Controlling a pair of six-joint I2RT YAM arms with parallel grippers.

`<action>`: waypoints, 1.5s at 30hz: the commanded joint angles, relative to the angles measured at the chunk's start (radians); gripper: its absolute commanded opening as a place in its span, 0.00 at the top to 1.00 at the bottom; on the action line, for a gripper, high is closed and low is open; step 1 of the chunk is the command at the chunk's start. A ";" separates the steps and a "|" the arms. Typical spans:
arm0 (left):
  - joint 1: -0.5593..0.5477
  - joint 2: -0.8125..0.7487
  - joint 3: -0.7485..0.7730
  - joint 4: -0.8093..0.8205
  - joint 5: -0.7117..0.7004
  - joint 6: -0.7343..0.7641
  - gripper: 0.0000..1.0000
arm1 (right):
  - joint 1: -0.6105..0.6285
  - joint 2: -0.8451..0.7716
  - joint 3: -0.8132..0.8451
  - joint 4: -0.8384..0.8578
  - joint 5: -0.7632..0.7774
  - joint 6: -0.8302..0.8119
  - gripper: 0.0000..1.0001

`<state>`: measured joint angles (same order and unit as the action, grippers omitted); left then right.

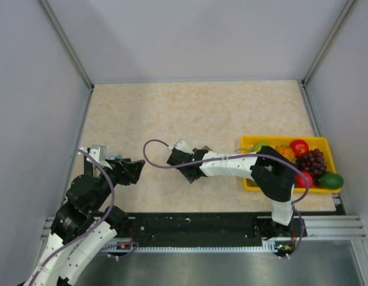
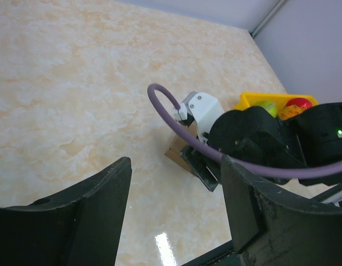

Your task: Fold the paper box

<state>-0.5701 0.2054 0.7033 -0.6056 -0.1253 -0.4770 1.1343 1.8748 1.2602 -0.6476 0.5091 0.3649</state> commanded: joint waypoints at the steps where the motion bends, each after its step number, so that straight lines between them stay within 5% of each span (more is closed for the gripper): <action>1: 0.003 0.006 0.033 0.033 -0.002 0.000 0.30 | -0.097 0.056 0.082 0.011 0.010 -0.030 0.43; 15: 0.003 0.078 0.004 0.125 0.049 0.014 0.30 | -0.580 0.259 0.407 -0.024 -0.141 -0.265 0.43; 30: 0.003 0.222 -0.014 0.239 0.092 0.051 0.29 | -0.926 0.463 0.771 -0.224 -0.207 -0.319 0.43; 45: 0.003 0.262 -0.025 0.277 0.099 0.075 0.29 | -1.130 0.488 0.774 -0.230 -0.196 -0.498 0.38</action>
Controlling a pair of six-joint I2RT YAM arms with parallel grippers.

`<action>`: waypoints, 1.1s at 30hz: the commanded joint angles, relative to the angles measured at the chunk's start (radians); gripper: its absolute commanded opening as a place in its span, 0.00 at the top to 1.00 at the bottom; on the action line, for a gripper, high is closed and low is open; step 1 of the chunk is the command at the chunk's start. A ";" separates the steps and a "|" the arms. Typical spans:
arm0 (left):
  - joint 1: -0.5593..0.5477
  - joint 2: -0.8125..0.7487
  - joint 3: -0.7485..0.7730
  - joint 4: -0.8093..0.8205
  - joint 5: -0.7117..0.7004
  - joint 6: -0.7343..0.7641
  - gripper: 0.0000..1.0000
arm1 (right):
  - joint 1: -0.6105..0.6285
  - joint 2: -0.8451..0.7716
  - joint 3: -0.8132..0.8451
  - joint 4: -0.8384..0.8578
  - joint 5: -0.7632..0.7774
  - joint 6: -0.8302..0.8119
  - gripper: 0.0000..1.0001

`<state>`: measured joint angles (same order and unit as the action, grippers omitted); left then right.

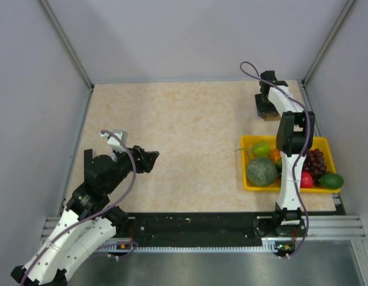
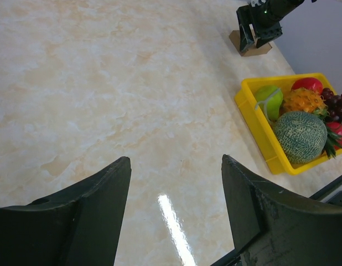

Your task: Fold the paper box

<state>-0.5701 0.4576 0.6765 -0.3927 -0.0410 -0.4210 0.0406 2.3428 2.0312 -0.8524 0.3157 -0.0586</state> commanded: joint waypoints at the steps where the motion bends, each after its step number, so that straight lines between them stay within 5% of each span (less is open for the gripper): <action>1: 0.003 0.010 0.001 0.064 0.016 0.021 0.29 | -0.038 0.023 -0.002 -0.020 -0.013 -0.081 0.37; 12: -0.007 0.032 0.012 0.069 0.009 0.044 0.26 | -0.047 -0.031 0.009 0.055 0.087 -0.142 0.32; 19: -0.004 0.030 0.038 0.034 0.016 0.007 0.25 | 0.174 -0.272 0.113 -0.066 0.235 -0.014 0.18; 24: -0.002 0.015 0.041 0.026 0.036 -0.053 0.24 | 0.437 -0.532 -0.156 -0.065 -0.028 0.214 0.18; 27: -0.001 -0.003 0.055 0.002 0.065 -0.085 0.24 | 0.575 -0.726 -0.388 0.009 -0.035 0.290 0.18; 33: 0.001 -0.030 0.087 -0.055 0.062 -0.114 0.23 | 0.621 -1.233 -0.765 0.046 -0.023 0.321 0.16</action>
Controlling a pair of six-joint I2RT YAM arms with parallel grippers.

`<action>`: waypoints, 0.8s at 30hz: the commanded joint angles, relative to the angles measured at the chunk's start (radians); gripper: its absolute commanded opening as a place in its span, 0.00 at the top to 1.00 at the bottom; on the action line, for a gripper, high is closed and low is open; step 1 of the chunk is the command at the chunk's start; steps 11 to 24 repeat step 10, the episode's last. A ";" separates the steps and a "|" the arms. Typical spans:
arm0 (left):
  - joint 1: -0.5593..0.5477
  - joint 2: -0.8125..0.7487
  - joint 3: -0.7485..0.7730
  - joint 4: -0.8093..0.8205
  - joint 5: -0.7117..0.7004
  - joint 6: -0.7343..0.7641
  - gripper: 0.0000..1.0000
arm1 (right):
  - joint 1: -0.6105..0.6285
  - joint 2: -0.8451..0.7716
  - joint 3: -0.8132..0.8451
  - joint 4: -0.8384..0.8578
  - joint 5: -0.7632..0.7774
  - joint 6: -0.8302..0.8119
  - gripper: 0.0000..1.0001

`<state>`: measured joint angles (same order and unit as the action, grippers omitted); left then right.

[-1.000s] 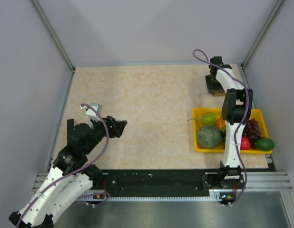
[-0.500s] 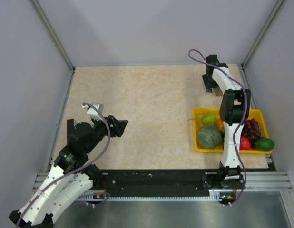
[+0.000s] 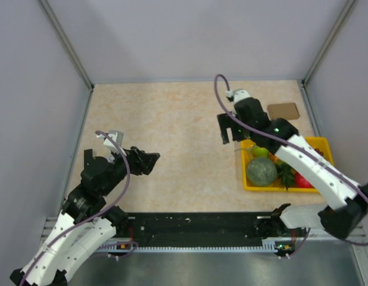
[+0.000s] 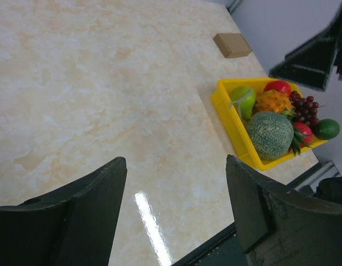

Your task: Fold the paper box

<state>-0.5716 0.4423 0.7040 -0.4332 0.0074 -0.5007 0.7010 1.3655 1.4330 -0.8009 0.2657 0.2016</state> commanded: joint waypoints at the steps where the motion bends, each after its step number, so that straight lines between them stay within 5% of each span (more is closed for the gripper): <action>1: 0.003 -0.011 0.069 -0.019 0.020 -0.033 0.21 | -0.041 -0.326 -0.199 -0.009 0.041 0.049 0.11; 3: 0.003 0.039 0.097 -0.039 0.055 -0.013 0.21 | -0.041 -0.527 -0.265 -0.018 0.079 0.032 0.01; 10: 0.004 0.113 0.314 -0.009 0.121 0.051 0.16 | -0.041 -0.804 -0.174 -0.034 0.044 -0.011 0.01; 24: 0.004 0.113 0.314 -0.009 0.121 0.051 0.16 | -0.041 -0.804 -0.174 -0.034 0.044 -0.011 0.01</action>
